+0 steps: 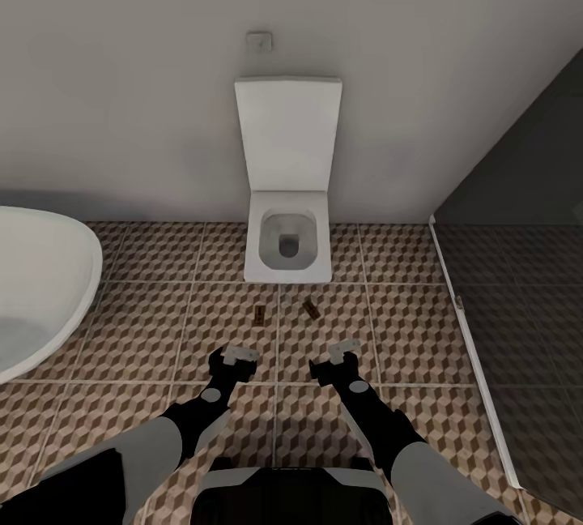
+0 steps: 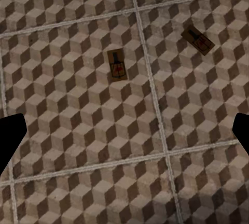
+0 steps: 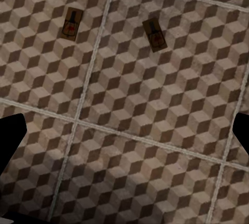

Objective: Take the four mousetraps from the cabinet in the bathroom and place them on the bathroom floor. Make sure all four end up on the same floor surface, and ensure that at least two of them are either under or directly next to the same bathroom sink.

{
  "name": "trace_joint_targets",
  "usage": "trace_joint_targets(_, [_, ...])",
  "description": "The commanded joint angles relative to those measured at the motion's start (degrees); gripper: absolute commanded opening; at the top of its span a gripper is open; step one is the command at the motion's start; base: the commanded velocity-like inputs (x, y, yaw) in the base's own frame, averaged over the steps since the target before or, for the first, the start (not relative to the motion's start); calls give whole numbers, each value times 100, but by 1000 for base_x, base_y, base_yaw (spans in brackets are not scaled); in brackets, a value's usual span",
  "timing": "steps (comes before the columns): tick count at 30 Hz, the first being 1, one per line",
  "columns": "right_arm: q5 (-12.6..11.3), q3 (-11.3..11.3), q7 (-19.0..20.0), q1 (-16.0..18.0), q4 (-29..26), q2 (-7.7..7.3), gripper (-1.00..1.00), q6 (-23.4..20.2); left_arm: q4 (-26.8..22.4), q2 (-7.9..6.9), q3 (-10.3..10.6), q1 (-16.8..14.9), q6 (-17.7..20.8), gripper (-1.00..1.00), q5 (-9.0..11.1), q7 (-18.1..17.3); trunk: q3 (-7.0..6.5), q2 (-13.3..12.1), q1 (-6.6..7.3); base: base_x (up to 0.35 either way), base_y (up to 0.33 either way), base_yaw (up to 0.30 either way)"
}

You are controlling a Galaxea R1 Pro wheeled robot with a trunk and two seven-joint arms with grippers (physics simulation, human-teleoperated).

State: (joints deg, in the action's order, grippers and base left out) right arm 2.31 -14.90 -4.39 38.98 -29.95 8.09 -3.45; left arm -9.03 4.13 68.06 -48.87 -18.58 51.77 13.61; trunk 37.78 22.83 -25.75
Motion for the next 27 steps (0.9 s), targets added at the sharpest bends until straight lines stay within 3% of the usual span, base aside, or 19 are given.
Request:
trace_joint_targets(1, [24,-31,-43,2,-10,-3,100,-36,-3,0,49,-3,-13,100,26,36,6,8,-3,0,0,0])
trace_joint_targets(11, [24,-32,-44,3,-19,4,100,-33,-3,-1,49,-2,-14,100,26,36,-13,8,-3,0,0,0])
trace_joint_targets(27, [24,-25,-51,0,-24,0,100,116,-3,0,49,-3,-13,100,26,36,-153,8,-3,0,0,0])
